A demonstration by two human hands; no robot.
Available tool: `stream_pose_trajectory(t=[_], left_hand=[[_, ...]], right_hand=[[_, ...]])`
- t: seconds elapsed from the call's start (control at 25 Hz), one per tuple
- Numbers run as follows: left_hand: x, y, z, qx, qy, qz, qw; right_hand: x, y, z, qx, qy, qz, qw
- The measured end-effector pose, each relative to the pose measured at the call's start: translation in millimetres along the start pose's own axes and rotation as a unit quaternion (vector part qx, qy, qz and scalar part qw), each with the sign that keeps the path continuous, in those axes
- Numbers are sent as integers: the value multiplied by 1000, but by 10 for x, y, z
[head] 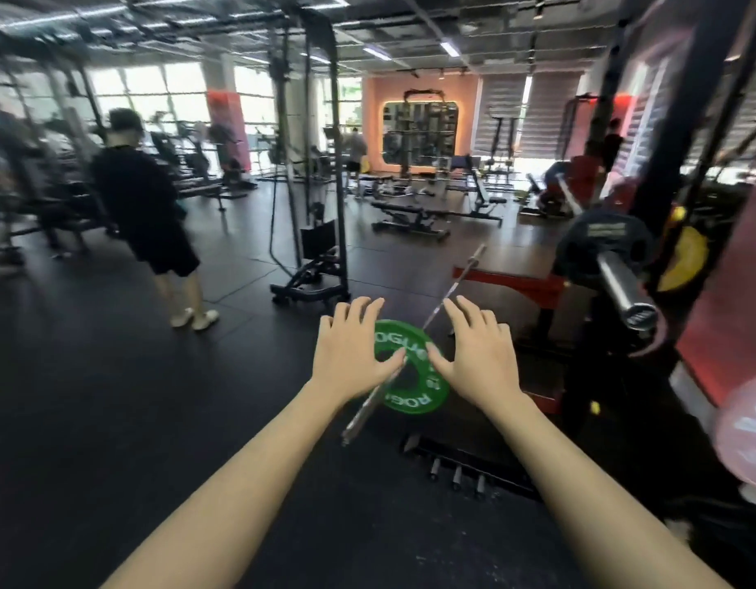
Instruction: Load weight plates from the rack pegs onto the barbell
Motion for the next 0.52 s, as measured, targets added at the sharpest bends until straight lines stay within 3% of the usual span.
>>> stream_pose_trajectory(t=[0.24, 0.52], left_hand=[[-403, -782, 2061, 70, -122, -29, 990], [-354, -1026, 3425, 74, -169, -41, 982]], right_hand=[[757, 91, 2157, 85, -101, -15, 991], [1446, 330, 3485, 120, -124, -13, 985]])
Point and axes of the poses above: each hand's wrist, its own x-axis towards the middle knuckle, its own y-axis out of the palm, z = x × y, the point moved 9 cm from there along x, towards the middle knuckle, and after that the axes turned 13 degrees about -x, right-handed, at the moved point
